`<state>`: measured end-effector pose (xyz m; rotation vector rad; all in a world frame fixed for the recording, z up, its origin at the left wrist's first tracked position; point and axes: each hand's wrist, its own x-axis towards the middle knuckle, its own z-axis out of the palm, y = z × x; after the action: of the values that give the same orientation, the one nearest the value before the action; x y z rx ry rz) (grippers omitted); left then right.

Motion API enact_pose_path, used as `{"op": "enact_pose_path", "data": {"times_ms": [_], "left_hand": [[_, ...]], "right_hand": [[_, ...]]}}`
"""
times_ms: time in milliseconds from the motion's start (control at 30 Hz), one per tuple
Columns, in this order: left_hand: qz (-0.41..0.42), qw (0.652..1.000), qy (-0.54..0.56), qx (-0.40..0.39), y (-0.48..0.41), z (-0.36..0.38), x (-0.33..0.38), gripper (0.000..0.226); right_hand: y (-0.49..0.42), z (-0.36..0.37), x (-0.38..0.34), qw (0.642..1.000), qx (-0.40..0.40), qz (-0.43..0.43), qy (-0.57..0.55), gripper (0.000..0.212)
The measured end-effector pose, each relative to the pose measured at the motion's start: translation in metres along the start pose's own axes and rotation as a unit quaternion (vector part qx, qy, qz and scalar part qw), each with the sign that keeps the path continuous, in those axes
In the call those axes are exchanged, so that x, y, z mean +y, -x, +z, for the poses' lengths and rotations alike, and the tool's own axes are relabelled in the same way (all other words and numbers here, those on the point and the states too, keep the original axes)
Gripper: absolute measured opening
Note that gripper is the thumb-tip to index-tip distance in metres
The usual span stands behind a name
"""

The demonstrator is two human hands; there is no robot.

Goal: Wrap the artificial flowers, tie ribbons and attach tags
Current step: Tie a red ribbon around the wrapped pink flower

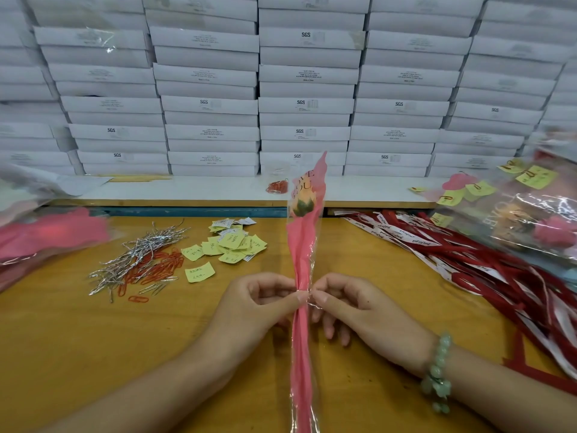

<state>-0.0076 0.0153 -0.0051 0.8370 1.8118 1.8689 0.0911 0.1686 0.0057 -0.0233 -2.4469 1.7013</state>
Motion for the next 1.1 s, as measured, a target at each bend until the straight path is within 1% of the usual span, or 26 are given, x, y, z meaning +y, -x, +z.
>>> {"op": "enact_pose_path", "data": {"times_ms": [133, 267, 367, 467, 600, 733, 900, 1100], "left_hand": [[-0.001, 1.000, 0.002, -0.001, -0.001, 0.000, -0.002, 0.031], [-0.007, 1.000, -0.005, 0.005, -0.001, 0.000, -0.003, 0.024], [-0.013, 1.000, -0.007, 0.000, -0.002, -0.002, -0.005, 0.019], [-0.014, 1.000, -0.011, -0.004, -0.002, -0.002, -0.004, 0.016], [-0.016, 1.000, -0.013, -0.005, -0.002, -0.002, -0.004, 0.017], [-0.020, 1.000, -0.006, -0.008, -0.002, -0.003, -0.004, 0.015], [-0.024, 1.000, 0.006, -0.015, -0.002, -0.003, -0.003, 0.011], [-0.022, 0.999, 0.002, -0.027, -0.002, -0.002, -0.003, 0.028]], "right_hand": [[0.000, 0.000, 0.002, 0.999, 0.022, -0.008, -0.038, 0.010], [0.002, -0.001, 0.005, 0.999, 0.019, -0.031, 0.009, 0.024], [0.003, -0.001, 0.005, 0.998, 0.039, -0.052, 0.012, 0.028], [0.004, -0.001, 0.003, 0.993, 0.061, -0.081, 0.063, 0.034], [0.004, -0.001, 0.000, 0.977, 0.096, -0.121, 0.148, 0.022], [0.007, -0.001, -0.003, 0.964, 0.113, -0.137, 0.198, 0.025], [0.009, 0.000, -0.006, 0.952, 0.122, -0.136, 0.244, 0.021], [0.009, -0.002, -0.006, 0.946, 0.146, -0.133, 0.258, 0.011]]}}
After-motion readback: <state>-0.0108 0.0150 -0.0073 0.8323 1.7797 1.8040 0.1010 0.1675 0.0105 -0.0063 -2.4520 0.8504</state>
